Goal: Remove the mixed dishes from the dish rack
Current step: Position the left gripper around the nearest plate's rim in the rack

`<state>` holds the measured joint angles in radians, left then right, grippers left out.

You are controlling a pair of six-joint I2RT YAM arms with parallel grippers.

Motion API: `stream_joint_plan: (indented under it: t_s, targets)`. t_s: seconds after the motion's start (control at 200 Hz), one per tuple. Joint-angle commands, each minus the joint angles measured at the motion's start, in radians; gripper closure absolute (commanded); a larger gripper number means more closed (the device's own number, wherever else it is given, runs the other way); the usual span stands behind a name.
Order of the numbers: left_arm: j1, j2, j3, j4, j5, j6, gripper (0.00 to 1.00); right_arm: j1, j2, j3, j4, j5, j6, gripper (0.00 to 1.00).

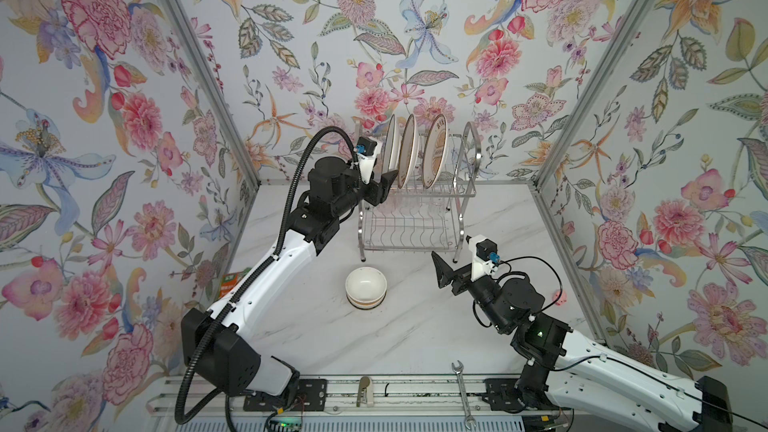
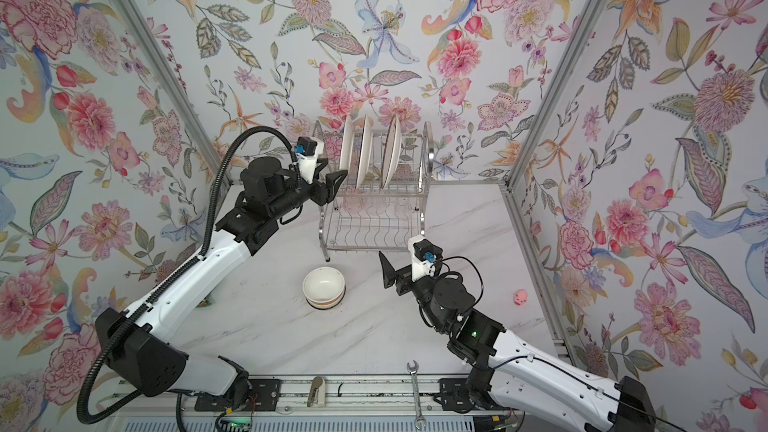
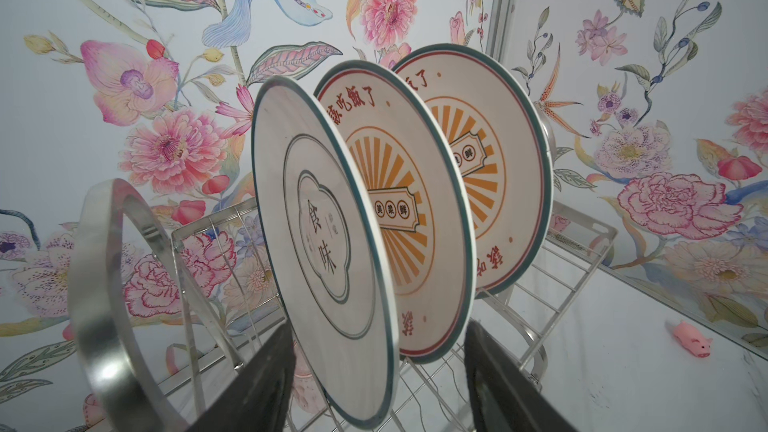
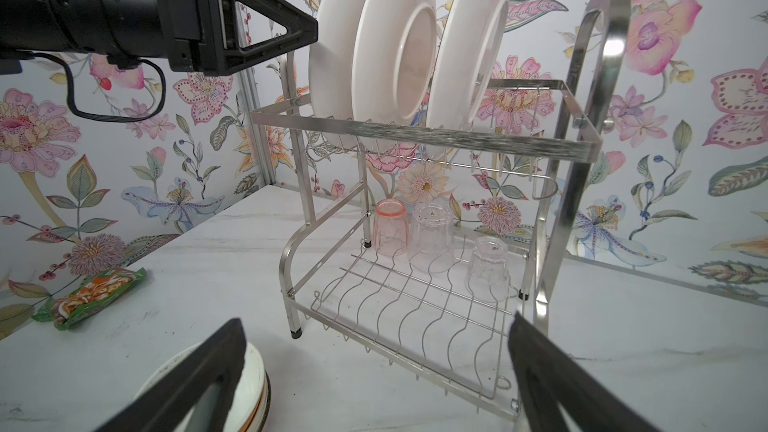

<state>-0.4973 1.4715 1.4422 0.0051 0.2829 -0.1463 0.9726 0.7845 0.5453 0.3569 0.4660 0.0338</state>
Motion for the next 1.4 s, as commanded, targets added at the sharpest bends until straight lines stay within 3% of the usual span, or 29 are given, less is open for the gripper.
stream_joint_plan:
  t_s: [0.0, 0.21, 0.596, 0.856, 1.396]
  targets:
    - [-0.010, 0.030, 0.044, 0.039, -0.033, -0.055, 0.38, -0.010, -0.008, -0.019, 0.036, -0.036, -0.029, 0.01]
    - [-0.018, 0.058, 0.049, 0.087, -0.028, -0.068, 0.44, -0.039, -0.031, -0.036, 0.064, -0.056, -0.028, 0.01]
    - [-0.021, 0.132, 0.112, 0.027, -0.027, -0.038, 0.56, -0.058, -0.032, -0.047, 0.060, -0.052, -0.026, 0.01]
    - [-0.021, 0.133, 0.121, -0.006, -0.071, -0.006, 0.64, -0.070, -0.022, -0.036, 0.057, -0.056, -0.035, 0.01]
    - [-0.021, 0.132, 0.092, 0.036, -0.058, -0.033, 0.75, -0.092, 0.015, -0.021, 0.054, -0.079, -0.035, 0.01]
